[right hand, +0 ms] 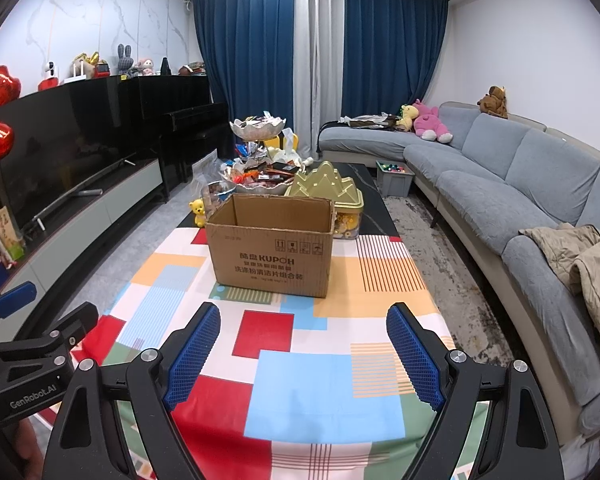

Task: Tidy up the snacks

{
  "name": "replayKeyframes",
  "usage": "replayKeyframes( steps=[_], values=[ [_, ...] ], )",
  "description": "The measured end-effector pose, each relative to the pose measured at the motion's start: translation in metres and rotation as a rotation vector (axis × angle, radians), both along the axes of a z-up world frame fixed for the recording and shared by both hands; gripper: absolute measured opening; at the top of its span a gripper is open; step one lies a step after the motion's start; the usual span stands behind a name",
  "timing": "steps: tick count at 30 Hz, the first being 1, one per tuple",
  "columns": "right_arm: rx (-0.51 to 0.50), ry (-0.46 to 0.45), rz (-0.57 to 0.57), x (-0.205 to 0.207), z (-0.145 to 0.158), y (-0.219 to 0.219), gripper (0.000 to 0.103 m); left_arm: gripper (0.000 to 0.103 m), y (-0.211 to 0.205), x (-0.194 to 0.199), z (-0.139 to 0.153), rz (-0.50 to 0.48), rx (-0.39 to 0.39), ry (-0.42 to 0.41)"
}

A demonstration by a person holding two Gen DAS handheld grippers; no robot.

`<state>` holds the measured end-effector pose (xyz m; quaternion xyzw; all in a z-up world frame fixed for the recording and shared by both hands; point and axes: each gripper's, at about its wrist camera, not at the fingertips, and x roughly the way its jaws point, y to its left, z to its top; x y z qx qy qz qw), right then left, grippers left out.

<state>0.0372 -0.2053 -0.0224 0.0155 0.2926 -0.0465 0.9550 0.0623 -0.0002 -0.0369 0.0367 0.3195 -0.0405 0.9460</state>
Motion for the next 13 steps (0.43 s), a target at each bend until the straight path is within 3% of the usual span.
replayKeyframes(
  steps=[13],
  values=[
    [-0.001, 0.0, -0.001, -0.0001, -0.0003, -0.0001, 0.086, 0.1, 0.0016, 0.0013, -0.0021, -0.003, 0.001, 0.017]
  ],
)
